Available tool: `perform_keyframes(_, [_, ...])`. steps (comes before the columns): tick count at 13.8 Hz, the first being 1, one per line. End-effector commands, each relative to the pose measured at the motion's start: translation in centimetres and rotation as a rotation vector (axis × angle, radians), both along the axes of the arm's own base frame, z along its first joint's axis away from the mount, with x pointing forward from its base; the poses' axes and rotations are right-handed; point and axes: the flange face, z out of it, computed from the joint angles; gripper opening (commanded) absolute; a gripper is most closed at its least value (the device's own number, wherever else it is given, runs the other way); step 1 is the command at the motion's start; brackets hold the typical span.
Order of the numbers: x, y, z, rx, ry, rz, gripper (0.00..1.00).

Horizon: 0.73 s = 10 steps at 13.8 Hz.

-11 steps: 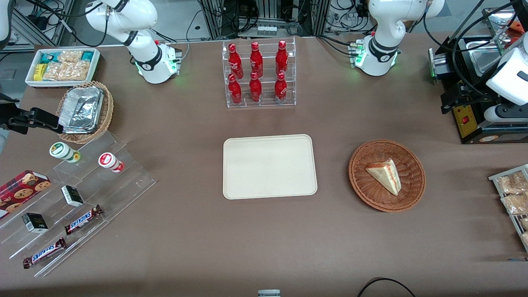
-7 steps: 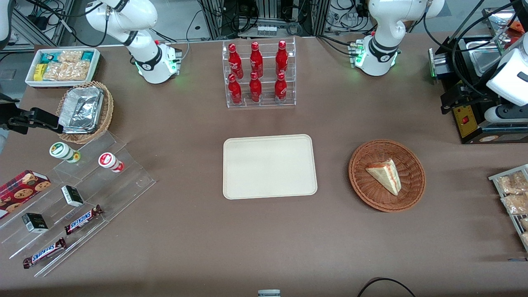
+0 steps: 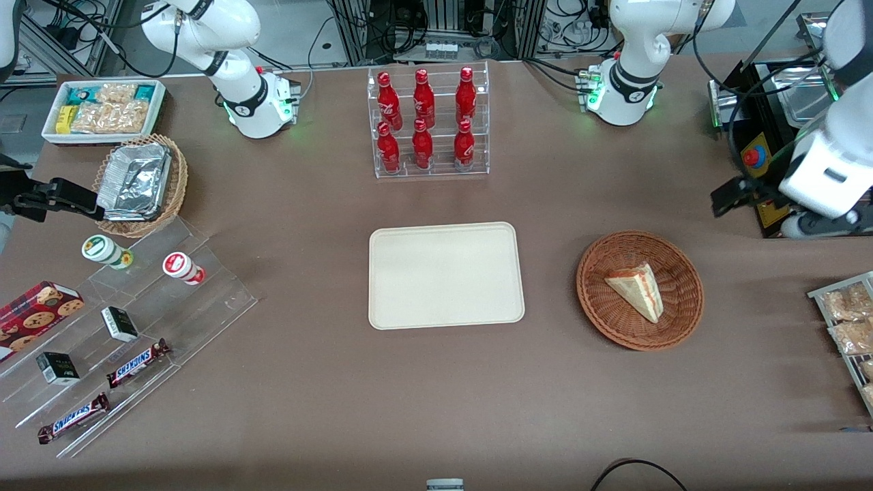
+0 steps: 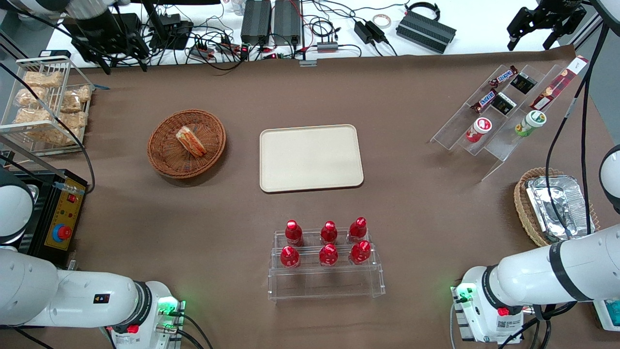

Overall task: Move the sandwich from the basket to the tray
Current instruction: 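Lower the left gripper onto the wrapped sandwich in the wicker basket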

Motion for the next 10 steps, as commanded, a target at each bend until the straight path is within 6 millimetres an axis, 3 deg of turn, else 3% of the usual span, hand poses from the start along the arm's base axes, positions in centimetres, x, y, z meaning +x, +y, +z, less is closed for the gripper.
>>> perform_keyframes(1, [-1.2,0.1,-5.3,-0.014,-0.056,0.124,1.0])
perform_keyframes(4, [-1.4,0.0,-11.1,-0.053,-0.121,0.29,1.0])
perform_keyframes(6, [-1.6,0.1,-14.0,-0.081,-0.147,0.447,1.0])
perform_keyframes(10, [-2.6,0.0,-19.6,-0.101,-0.183,0.576,1.0])
